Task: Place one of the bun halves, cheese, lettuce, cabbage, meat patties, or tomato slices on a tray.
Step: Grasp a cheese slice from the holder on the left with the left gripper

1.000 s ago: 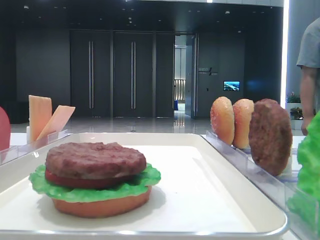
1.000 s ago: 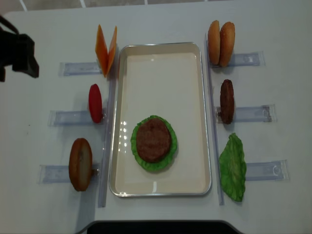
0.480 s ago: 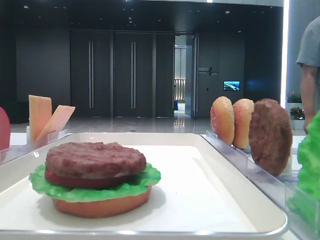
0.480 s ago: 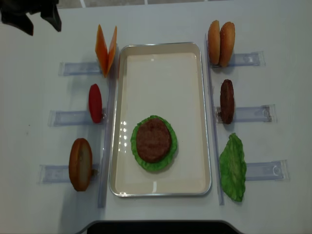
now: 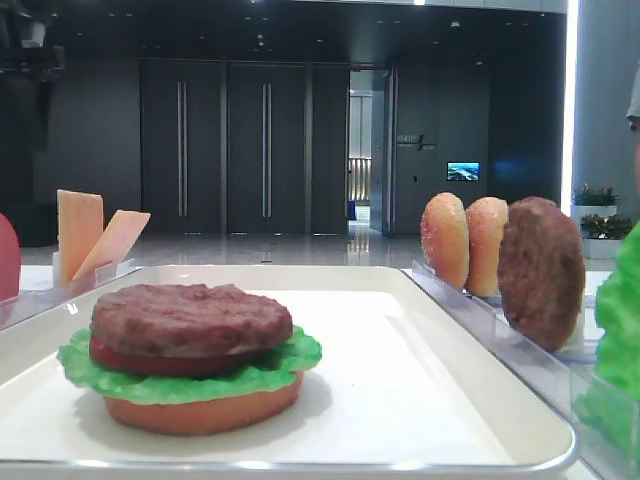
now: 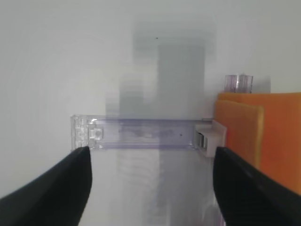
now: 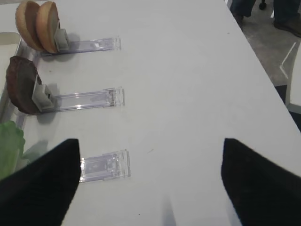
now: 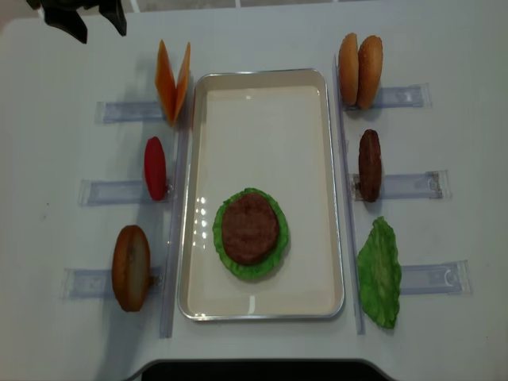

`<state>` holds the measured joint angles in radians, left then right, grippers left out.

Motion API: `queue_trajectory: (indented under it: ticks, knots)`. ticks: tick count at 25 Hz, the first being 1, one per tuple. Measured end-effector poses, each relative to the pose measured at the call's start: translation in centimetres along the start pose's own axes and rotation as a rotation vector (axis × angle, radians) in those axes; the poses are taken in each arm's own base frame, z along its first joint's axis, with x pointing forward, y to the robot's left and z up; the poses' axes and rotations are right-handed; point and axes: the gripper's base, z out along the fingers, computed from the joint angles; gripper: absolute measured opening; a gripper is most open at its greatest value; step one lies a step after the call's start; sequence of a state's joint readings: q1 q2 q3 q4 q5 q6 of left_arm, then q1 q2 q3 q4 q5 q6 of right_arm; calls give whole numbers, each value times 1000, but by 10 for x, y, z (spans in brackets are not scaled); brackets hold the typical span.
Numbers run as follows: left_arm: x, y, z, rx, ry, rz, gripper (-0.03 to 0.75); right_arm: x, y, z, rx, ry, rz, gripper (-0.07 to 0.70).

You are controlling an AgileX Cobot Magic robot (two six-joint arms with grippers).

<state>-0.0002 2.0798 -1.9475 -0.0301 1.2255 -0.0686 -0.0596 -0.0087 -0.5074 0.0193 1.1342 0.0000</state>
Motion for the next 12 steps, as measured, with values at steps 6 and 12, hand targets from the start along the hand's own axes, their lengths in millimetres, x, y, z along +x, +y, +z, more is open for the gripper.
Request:
queue_trajectory:
  ticks: [6, 12]
  knots:
    - [-1, -15, 1, -1, -1, -28, 614, 0, 0, 0, 0, 0, 0, 577]
    - [1, -53, -5, 23, -22, -6, 614, 0, 0, 0, 0, 0, 0, 577]
